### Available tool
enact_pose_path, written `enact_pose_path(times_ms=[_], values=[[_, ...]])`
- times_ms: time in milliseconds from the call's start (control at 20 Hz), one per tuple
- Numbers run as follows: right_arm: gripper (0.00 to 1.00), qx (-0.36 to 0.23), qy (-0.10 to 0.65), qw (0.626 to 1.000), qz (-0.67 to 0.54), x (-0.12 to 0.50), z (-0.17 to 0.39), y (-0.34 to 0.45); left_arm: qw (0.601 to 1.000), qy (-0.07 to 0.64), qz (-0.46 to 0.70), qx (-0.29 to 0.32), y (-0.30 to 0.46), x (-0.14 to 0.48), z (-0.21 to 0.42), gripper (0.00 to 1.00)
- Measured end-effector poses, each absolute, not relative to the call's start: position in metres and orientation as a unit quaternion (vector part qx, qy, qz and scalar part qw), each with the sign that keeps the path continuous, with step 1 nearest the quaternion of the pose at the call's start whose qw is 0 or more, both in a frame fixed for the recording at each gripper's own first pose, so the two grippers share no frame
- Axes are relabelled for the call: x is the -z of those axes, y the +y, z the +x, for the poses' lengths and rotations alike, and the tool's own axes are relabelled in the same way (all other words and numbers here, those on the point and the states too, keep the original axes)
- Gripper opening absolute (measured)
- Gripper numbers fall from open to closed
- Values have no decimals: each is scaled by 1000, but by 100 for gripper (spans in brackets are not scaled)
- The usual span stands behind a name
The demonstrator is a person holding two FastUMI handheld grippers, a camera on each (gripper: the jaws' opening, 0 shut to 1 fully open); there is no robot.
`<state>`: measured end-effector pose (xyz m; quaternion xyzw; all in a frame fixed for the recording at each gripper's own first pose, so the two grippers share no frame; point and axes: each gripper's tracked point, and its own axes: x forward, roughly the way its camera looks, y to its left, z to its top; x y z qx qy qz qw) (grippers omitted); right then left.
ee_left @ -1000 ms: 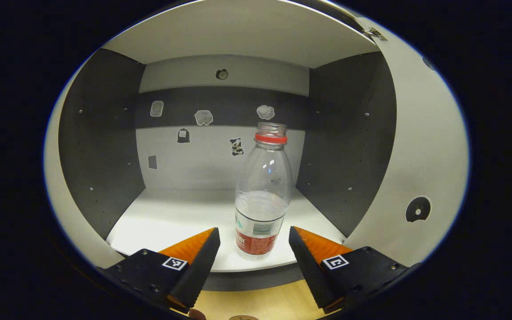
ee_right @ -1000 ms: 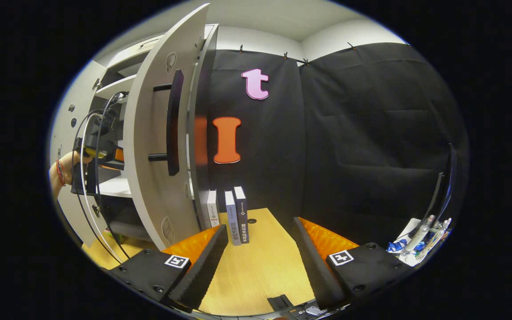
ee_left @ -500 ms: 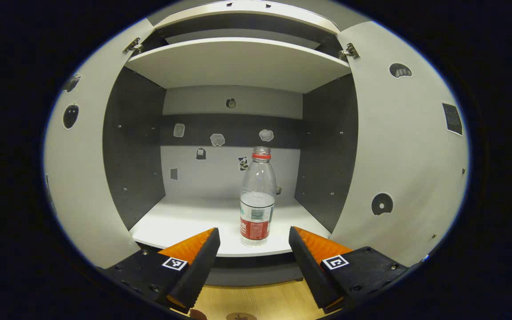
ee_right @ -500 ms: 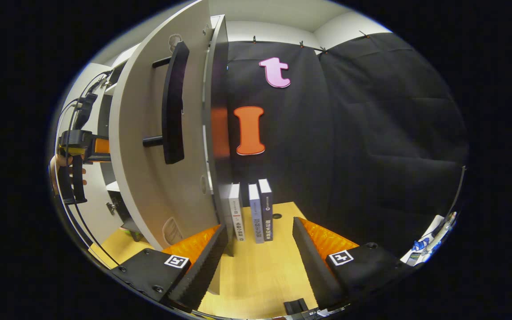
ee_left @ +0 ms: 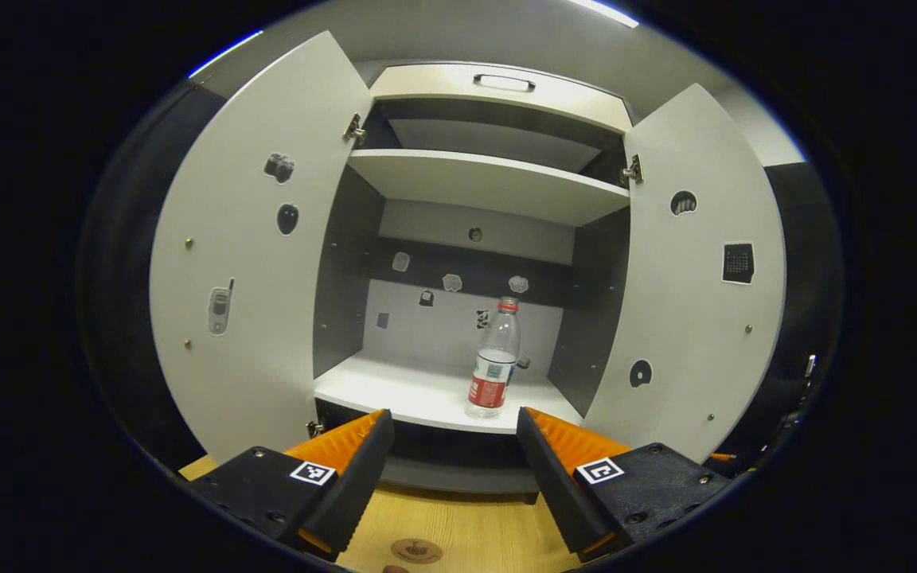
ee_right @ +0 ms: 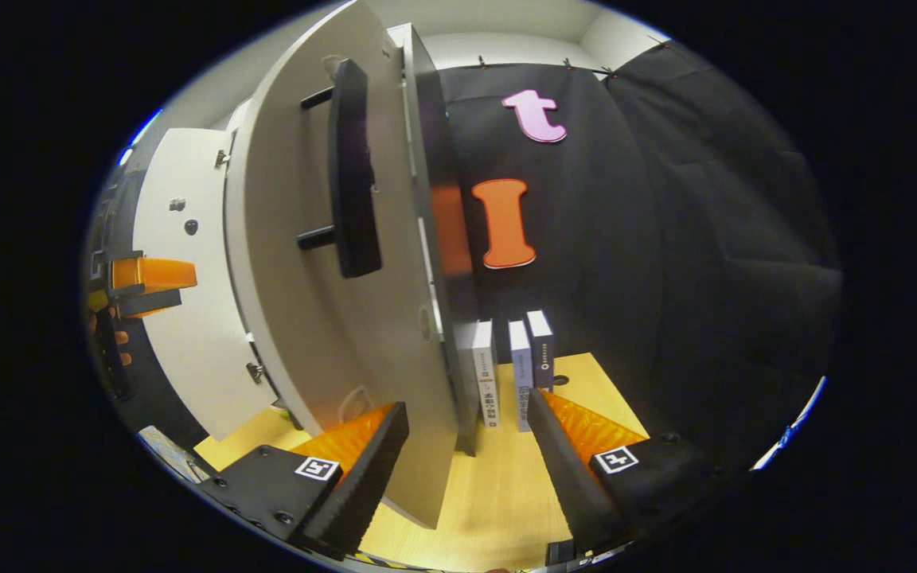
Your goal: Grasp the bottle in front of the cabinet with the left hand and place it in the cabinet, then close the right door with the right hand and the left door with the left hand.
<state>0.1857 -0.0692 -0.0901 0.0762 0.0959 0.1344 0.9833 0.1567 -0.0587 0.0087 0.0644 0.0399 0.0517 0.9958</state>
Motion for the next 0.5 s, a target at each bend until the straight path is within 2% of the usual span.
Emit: enact_pose_path(times_ms=[50, 300, 500], values=[[96, -130, 89, 985, 67, 87, 184, -71, 996, 40, 61, -59, -52, -9, 149, 95], [97, -112, 90, 987, 69, 88, 180, -59, 996, 40, 46, -62, -21, -7, 126, 95], [97, -106, 76, 989, 68, 82, 172, -15, 997, 50, 56, -13, -4, -7, 133, 95]])
